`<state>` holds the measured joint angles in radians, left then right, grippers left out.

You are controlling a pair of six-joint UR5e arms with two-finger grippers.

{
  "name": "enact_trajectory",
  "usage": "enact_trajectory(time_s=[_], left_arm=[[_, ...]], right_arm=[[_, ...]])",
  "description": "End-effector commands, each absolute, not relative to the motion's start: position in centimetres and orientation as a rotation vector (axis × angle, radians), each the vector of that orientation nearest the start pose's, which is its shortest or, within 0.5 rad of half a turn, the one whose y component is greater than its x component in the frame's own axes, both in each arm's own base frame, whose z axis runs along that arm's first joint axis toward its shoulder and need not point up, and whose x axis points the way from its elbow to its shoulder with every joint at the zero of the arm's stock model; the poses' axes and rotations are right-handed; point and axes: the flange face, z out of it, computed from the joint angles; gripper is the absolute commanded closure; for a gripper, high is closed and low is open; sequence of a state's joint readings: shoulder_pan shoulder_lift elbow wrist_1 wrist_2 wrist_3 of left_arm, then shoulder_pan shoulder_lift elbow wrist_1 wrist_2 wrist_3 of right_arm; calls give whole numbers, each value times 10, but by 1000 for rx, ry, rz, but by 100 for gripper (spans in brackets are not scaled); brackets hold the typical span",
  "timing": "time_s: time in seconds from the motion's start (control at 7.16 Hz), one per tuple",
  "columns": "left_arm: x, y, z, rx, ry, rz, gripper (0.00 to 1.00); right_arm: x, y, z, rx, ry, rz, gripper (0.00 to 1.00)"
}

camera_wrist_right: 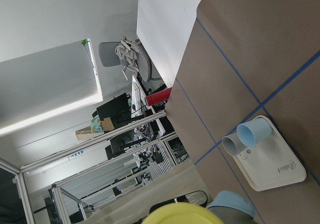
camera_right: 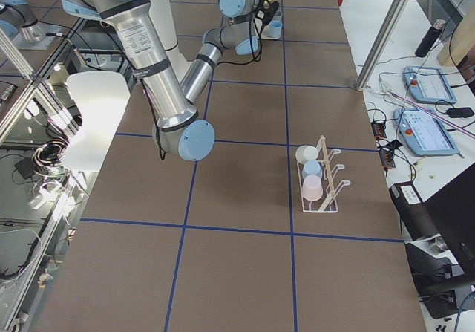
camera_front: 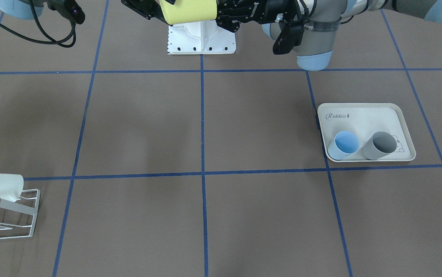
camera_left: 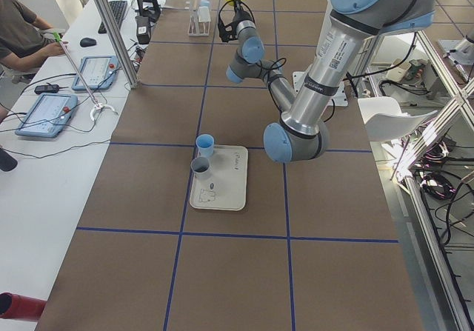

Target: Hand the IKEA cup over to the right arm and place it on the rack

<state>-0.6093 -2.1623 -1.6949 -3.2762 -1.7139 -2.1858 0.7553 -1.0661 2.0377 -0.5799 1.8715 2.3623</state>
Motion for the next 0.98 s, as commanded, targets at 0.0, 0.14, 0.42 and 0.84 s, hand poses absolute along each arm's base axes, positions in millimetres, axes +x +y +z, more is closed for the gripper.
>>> enact_trajectory(time_s=[0.0, 0.14, 0.42, 0.84], left_arm=[[363, -397, 114, -76, 2449, -381, 100], [363, -397, 114, -74, 2449, -381, 100], [364, -398, 115, -69, 2443, -383, 56], [359, -401, 116, -56, 2443, -387, 38]], right_arm=[[-277, -402, 82, -242, -2000, 719, 1], [-276, -401, 82, -241, -2001, 717, 27], [-276, -401, 82, -241, -2000, 715, 100], [-274, -400, 88, -236, -1990, 712, 100]])
